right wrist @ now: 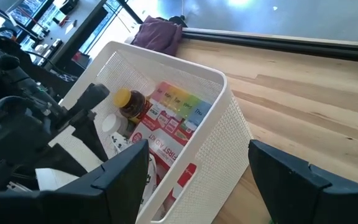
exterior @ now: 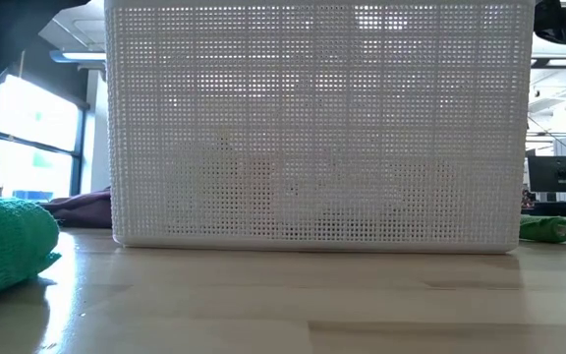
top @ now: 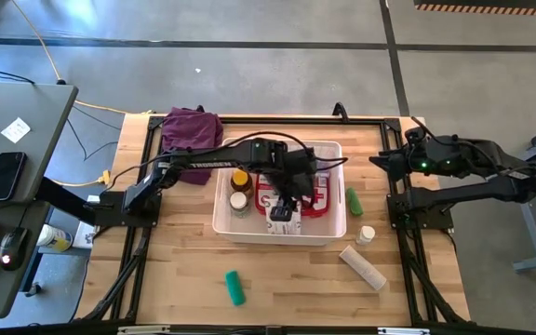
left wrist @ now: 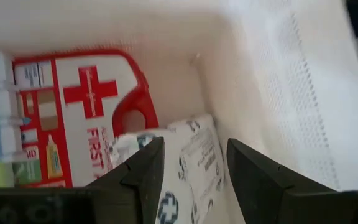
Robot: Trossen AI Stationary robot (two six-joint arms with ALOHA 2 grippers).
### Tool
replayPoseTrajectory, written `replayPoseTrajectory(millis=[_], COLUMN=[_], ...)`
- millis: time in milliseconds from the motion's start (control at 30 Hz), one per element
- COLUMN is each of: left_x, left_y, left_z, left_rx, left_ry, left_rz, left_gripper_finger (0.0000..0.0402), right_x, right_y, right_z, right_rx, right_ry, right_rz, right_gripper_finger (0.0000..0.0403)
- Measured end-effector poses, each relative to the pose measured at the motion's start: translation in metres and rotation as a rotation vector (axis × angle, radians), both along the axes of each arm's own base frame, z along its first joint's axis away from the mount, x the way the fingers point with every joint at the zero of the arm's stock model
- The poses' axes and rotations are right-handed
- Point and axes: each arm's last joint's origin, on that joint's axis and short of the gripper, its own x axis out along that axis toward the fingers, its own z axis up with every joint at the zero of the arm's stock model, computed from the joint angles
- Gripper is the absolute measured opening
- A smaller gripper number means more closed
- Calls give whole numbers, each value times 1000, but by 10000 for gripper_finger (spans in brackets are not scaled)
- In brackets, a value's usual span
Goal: Pick & place medical supplies in basket/bin
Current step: Put the white mailer bag into the white bin
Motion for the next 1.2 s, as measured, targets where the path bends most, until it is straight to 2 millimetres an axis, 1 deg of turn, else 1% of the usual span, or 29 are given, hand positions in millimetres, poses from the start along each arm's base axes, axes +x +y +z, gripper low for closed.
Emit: replayPoseTrajectory(millis=[233, 467, 600, 700, 833, 933, 1033, 1100, 1200], left_x=[-5, -3, -3, -4, -7, -3, -1, 2, 7], left_y=[3, 3, 11, 19, 28, 29, 29, 28, 29], left_z=[-3, -8, -8, -9, -10, -15, -21, -24, -37], left_rx=[78, 70, 61, 47, 1, -5, -1, 2, 9], left_ry=[66, 82, 89, 103, 140, 148, 163, 159, 194], left_rz=[36, 51, 108, 154, 204, 212, 200, 188, 191], left_gripper_finger=[207, 207, 212, 233, 280, 322, 353, 364, 364], right_x=[7, 15, 20, 23, 25, 25, 25, 25, 25], right_y=[1, 1, 1, 2, 2, 3, 3, 3, 3], right_z=[-2, -4, -6, -6, -7, -7, -7, -7, -7], right_rx=[22, 29, 41, 53, 62, 69, 75, 76, 76], right_ry=[24, 57, 76, 88, 94, 94, 93, 93, 93], right_rz=[26, 34, 56, 77, 92, 102, 111, 112, 111], right_gripper_finger=[265, 265, 265, 265, 265, 265, 265, 265, 265])
